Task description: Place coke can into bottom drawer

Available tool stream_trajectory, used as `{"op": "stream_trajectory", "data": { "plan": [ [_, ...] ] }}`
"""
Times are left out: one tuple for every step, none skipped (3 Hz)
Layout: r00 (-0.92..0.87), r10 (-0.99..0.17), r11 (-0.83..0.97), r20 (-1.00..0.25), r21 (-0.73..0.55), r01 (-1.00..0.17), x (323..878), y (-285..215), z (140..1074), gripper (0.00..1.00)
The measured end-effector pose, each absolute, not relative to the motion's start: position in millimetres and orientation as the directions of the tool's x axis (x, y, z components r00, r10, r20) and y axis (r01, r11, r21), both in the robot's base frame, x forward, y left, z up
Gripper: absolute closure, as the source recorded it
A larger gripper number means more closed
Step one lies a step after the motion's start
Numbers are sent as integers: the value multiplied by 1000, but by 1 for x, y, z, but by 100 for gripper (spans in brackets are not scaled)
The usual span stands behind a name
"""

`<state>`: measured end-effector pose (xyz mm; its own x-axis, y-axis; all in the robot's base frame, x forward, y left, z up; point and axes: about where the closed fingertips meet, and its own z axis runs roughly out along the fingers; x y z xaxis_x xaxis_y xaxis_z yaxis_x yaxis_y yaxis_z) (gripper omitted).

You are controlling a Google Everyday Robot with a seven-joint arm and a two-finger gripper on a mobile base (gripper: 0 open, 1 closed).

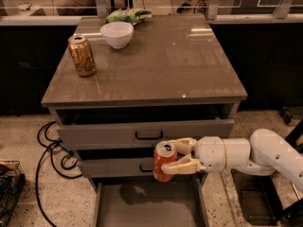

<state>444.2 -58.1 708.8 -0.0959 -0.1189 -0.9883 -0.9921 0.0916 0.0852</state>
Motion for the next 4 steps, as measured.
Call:
{"op": "stream_trajectory", "data": {
  "plan": [
    [-97,-131,140,-987,79,-987,453,-43,676,100],
    [-114,-141,211,-983,83,-974,470,-31,640,100],
    [-139,-142,246,-980,101,-964,474,-20,609,100],
    [-198,-184,250,-963,149,-957,461,0,553,100]
  ]
}}
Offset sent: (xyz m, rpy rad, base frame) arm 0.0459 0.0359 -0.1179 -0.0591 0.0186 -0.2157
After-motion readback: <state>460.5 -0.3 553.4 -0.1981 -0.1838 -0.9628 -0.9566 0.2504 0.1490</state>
